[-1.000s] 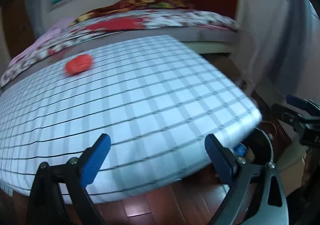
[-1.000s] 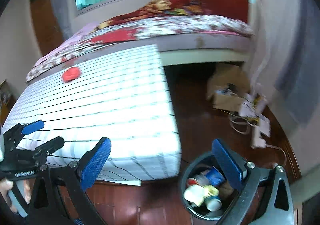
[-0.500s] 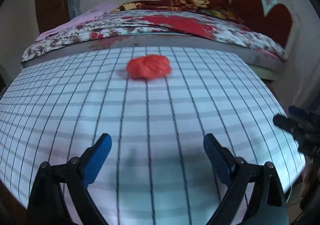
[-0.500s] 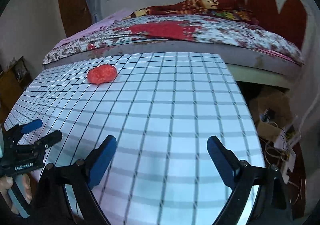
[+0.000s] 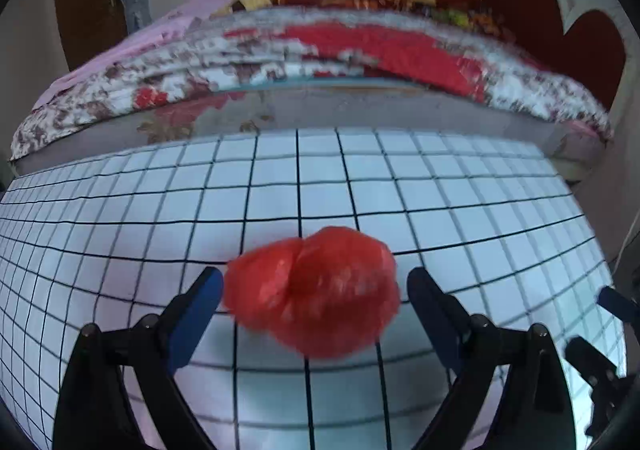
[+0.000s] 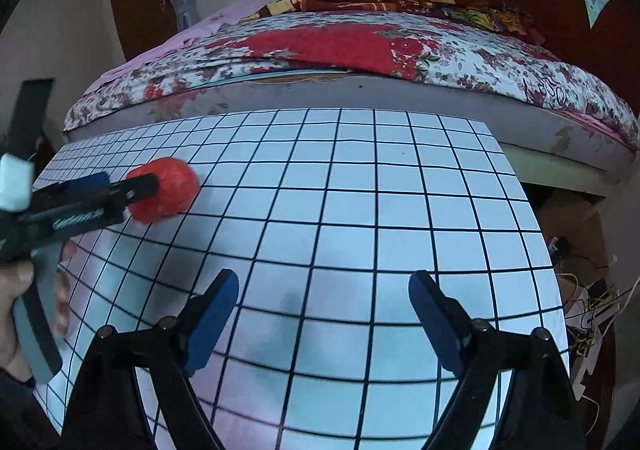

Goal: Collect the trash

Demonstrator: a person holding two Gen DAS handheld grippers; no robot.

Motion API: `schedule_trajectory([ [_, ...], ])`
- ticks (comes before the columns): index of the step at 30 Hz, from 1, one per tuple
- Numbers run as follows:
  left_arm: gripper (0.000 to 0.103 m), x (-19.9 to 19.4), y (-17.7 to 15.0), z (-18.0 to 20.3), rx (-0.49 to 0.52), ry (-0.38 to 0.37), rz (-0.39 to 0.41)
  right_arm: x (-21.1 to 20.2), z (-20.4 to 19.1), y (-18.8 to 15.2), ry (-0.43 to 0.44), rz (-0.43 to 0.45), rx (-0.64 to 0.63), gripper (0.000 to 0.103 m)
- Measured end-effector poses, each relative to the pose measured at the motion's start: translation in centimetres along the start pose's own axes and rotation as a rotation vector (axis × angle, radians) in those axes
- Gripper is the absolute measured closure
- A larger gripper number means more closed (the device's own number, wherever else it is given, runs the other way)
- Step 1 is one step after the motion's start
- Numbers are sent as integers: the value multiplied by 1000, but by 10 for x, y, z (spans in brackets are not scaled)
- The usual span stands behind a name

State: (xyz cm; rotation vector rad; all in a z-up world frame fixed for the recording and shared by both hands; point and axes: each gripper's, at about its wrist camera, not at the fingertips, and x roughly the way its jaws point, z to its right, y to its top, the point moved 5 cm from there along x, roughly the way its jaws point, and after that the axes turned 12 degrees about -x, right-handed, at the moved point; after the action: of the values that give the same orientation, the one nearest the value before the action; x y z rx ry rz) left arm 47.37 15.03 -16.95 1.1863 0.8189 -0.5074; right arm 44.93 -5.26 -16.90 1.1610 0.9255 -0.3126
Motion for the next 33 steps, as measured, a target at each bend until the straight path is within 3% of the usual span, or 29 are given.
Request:
schedule_trajectory([
  [3,32,21,-4,-5,-6,19,-62,0,4,-2,2,-3,14,15],
  [5,52,22,-8,-6,1,8,-59,-4,6,-4,0,1,16,15],
  [8,62,-2,-24,-8,-5,-57,-42,-12,9,-6,-2,9,25,15],
  [15,62,-92,-89,13,42,-179,24,-46,14,-30,-25,20,58,15],
  [21,62,-152,-133,37,87,-204,55,-108,12,-70,-38,44,96,15],
  [33,62,-233,-183,77,147,-286,83,-230,15,-127,-105,127,122,15],
])
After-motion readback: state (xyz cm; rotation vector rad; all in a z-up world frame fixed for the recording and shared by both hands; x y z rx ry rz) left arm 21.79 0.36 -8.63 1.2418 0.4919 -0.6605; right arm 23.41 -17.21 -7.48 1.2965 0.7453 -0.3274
